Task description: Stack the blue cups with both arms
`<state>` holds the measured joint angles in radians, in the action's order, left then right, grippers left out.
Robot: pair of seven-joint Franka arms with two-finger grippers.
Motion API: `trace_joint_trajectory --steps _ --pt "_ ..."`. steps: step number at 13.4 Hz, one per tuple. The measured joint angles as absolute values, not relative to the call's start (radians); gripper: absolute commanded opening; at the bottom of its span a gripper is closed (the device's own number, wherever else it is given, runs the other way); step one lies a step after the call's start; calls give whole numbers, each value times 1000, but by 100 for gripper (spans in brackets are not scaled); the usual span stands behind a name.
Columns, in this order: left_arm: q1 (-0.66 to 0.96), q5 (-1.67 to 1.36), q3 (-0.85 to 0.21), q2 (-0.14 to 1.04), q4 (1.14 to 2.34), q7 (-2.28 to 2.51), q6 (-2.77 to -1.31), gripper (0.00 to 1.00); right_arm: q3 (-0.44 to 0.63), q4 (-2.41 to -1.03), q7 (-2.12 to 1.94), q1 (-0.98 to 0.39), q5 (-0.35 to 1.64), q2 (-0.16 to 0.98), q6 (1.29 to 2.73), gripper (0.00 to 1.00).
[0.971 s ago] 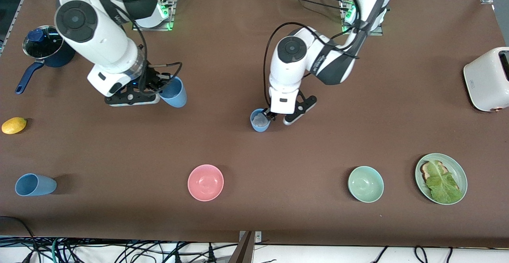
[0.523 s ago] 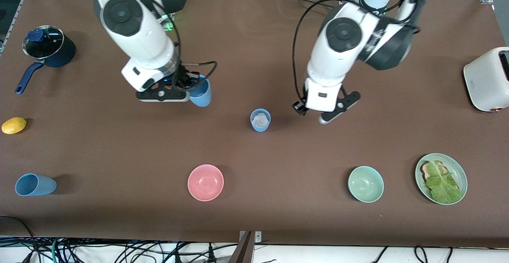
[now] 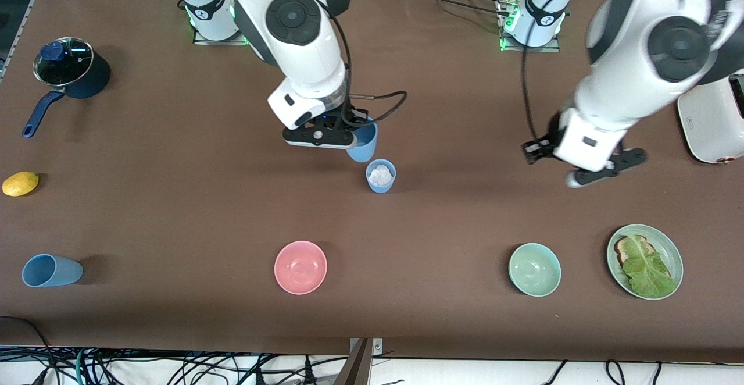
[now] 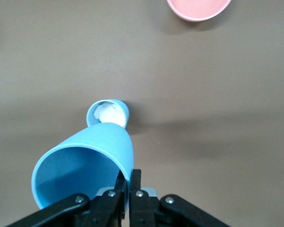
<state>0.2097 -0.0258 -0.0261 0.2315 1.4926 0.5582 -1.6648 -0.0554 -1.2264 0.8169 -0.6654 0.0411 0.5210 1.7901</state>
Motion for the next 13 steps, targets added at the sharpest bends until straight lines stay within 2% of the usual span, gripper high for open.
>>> trace_joint_trajectory --steps 8,9,11,13 --pt "-28 -28 -27 187 1491 91 -1582 41 -53 -1211 860 -703 41 583 1833 0" --pt "-53 -28 -27 187 1491 40 -1581 47 -52 -1211 860 -703 41 591 1848 0" --pt "-82 -28 -27 187 1491 -23 -1577 66 -51 -1212 860 -703 41 610 1875 0" --pt "-83 -28 -30 188 1491 -29 -1576 98 -50 -1212 860 -703 38 632 1897 0"
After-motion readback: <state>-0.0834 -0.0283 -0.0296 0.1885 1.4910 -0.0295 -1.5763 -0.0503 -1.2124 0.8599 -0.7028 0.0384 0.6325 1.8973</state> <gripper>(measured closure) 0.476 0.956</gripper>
